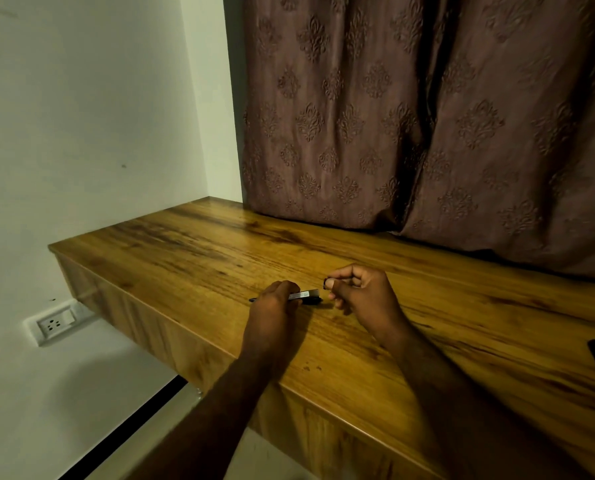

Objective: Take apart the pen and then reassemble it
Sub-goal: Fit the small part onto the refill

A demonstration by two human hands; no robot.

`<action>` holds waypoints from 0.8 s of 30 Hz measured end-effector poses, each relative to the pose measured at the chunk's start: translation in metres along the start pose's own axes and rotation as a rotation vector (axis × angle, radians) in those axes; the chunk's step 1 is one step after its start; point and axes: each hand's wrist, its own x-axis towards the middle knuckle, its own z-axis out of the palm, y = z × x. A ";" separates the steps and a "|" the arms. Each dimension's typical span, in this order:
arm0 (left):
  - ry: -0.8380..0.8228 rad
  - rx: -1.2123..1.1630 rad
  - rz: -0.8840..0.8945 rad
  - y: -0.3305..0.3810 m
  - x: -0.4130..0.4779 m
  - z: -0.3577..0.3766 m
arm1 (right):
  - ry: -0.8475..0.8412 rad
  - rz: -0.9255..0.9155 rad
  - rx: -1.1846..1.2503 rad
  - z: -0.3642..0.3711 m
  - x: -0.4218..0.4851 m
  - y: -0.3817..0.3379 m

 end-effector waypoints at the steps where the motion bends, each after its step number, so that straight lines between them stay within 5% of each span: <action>1: 0.007 0.005 0.001 0.000 0.000 0.000 | -0.013 0.005 -0.001 0.003 -0.002 -0.001; 24: 0.036 0.087 0.018 0.002 0.000 -0.004 | -0.030 -0.010 -0.188 0.012 -0.002 0.013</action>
